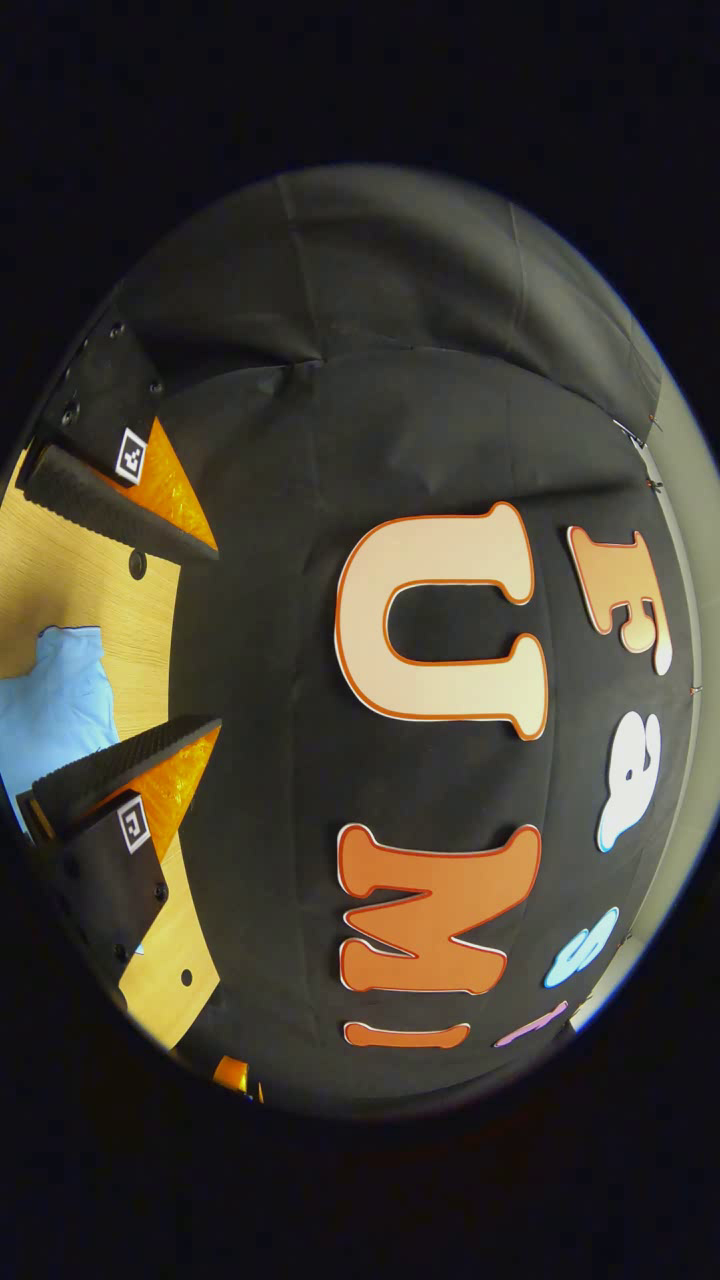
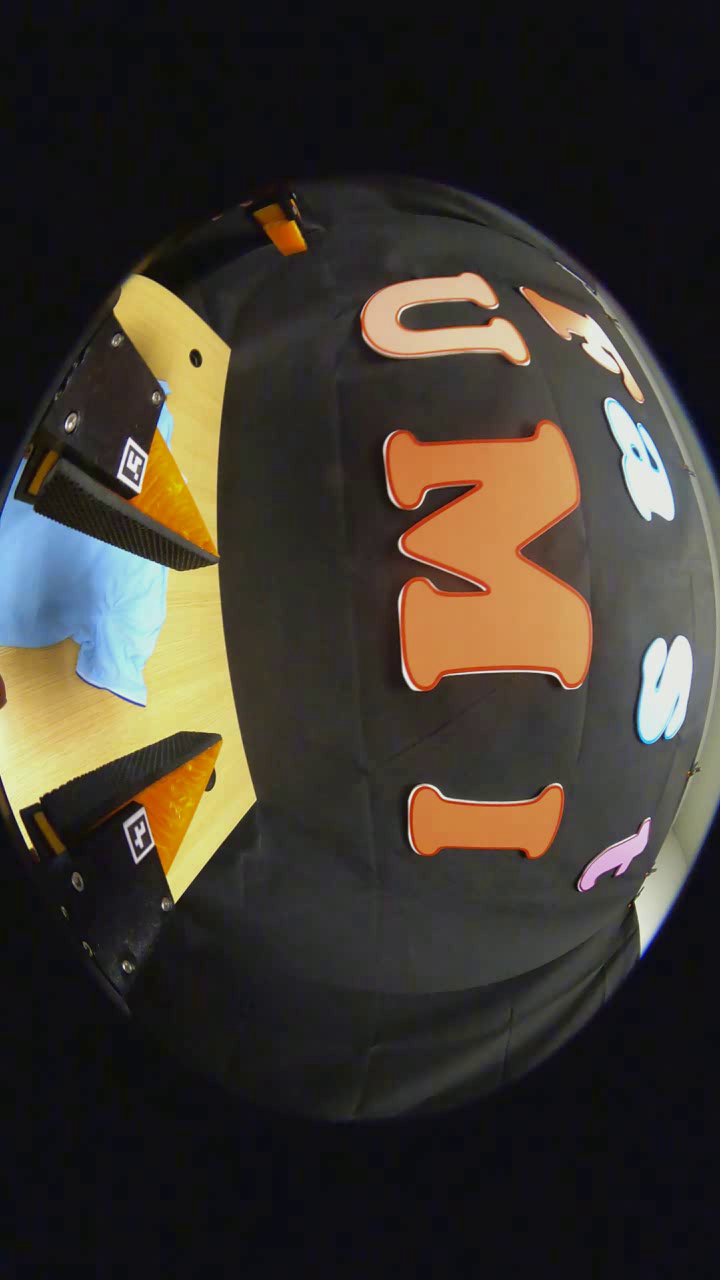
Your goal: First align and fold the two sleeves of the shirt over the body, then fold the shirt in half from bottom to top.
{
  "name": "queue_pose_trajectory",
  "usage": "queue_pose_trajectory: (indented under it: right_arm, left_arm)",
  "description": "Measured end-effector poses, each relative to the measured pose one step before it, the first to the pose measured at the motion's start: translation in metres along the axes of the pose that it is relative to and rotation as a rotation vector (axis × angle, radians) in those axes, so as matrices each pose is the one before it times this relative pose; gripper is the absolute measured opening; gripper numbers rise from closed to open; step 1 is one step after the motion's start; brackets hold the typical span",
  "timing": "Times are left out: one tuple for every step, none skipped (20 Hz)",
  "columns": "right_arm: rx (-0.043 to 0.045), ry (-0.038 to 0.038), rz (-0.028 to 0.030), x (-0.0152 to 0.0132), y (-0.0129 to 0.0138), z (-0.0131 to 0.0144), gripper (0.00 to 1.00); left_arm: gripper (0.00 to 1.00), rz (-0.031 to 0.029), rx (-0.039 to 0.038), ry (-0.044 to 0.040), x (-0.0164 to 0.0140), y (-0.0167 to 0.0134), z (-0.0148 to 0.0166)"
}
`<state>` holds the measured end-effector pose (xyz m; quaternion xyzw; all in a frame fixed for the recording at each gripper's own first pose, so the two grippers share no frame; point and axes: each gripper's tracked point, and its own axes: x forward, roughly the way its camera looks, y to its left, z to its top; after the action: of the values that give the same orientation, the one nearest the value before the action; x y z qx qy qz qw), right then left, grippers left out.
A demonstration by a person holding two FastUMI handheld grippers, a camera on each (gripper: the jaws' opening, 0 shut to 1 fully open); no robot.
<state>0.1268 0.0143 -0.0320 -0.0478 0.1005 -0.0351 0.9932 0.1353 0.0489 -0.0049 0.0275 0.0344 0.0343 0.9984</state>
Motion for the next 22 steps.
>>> queue_pose_trajectory:
  right_arm:
    - [-0.00017, 0.00833, -0.0084, 0.00158, 0.00062, -0.00165, 0.98]
    - [0.00068, 0.011, -0.00844, 0.00295, -0.00046, -0.0017, 0.98]
    - [-0.00791, 0.01997, -0.02165, 0.00427, -0.0031, -0.0049, 0.98]
    - [-0.01418, 0.03776, -0.02907, 0.00629, -0.00594, -0.00802, 0.98]
    - [-0.01383, 0.04349, -0.01841, 0.00485, -0.00455, -0.00981, 0.98]
    - [-0.00687, 0.0452, -0.00844, 0.00618, -0.00158, -0.00904, 0.98]
    - [0.00101, 0.03384, -0.00014, 0.00713, 0.00018, -0.00764, 0.98]
    - [0.00374, 0.0414, -0.00235, 0.00936, 0.00025, -0.00719, 0.98]
    - [0.00445, 0.03528, 0.00006, 0.01124, -0.00103, -0.00671, 0.98]
    - [0.00739, 0.03796, -0.01395, 0.01161, -0.00396, -0.00616, 0.98]
    - [0.00569, 0.02553, -0.00799, 0.01406, -0.00191, -0.0059, 0.98]
    - [0.00177, 0.02679, -0.00581, 0.01218, -0.001, -0.00386, 0.98]
    - [-0.00656, 0.03318, -0.00479, 0.01176, -0.00269, -0.00606, 0.98]
    - [-0.00748, 0.03727, -0.00304, 0.01294, -0.00058, -0.00712, 0.98]
    - [-0.00399, 0.03437, -0.00748, 0.01407, -0.00192, -0.00784, 0.98]
    - [-0.00111, 0.04505, 0.0017, 0.01231, -0.00047, -0.00958, 0.98]
    - [0.00439, 0.0482, 0.00922, 0.01126, 0.00194, -0.01094, 0.98]
    - [0.00108, 0.04003, 0.00515, 0.00902, 0.00172, -0.00854, 0.99]
    - [-0.01212, 0.03292, -0.00746, 0.01167, -0.00158, -0.008, 0.98]
    - [-0.01561, 0.02081, -0.00824, 0.00968, -0.00063, -0.00467, 0.99]
    - [-0.01199, 0.0277, -0.00353, 0.00891, 0.00164, -0.00659, 0.98]
    - [-0.01187, 0.02628, -0.00131, 0.00817, 0.00144, -0.00571, 0.99]
  left_arm:
    - [0.96, -0.0052, -0.00931, -0.00073, 0.00105, 0.00123, -0.00143]
    - [0.97, -0.00035, -0.0037, 0.00278, 0.00096, 0.00228, -0.00018]
    - [0.97, 0.00393, 0.00092, 0.00329, 0.00063, 0.00126, -0.0028]
    - [0.96, 0.00272, -0.00339, 0.00311, 0.00134, 0.00023, -0.00082]
    - [0.97, -0.00012, -0.00752, 0.00375, 0.00179, 0.001, -0.00192]
    - [0.97, 0.00018, -0.00592, 0.00504, 0.00174, 0.00197, -0.00166]
    - [0.97, 0.00394, -0.00194, 0.00463, 0.00265, 0.00408, -0.00169]
    - [0.96, 0.00447, 0.00027, 0.00211, 0.0008, 0.00301, 0.00073]
    - [0.96, 0.0061, 0.00186, -0.00083, -0.00115, 0.00208, -0.00038]
    - [0.96, 0.00753, 0.00339, -0.00315, -0.00038, 0.00408, 0.00211]
    - [0.97, 0.00619, 0.00228, -0.00162, -0.00031, 0.00431, -0.00235]
    - [0.96, 0.00434, 0.00063, 0.00002, -0.00092, 0.00449, 0.00013]
    - [0.96, 0.00282, -0.00031, 0.00116, 0.00061, 0.00279, -0.00068]
    - [0.96, 0.00365, -0.00014, 0.00234, -0.00004, 0.00307, 0.00005]
    - [0.96, 0.0048, 0.00157, 0.00136, -0.00068, 0.00274, -0.00141]
    - [0.96, 0.00747, 0.00312, 0.0005, 0.00027, 0.00293, -0.00006]
    - [0.97, 0.00478, 0.00406, 0.00039, -0.0012, 0.00344, -0.00038]
    - [0.97, 0.00364, 0.00407, 0.00165, -0.00038, 0.00275, -0.00012]
    - [0.97, 0.00678, 0.00387, 0.0027, -0.00059, 0.00448, -0.00127]
    - [0.97, 0.00957, 0.00152, 0.00489, -0.00003, 0.00526, -0.00124]
    - [0.96, 0.00852, -0.00032, 0.00774, 0.00056, 0.00473, -0.00321]
    - [0.96, 0.00854, -0.0018, 0.00878, 0.0, 0.00487, -0.00229]
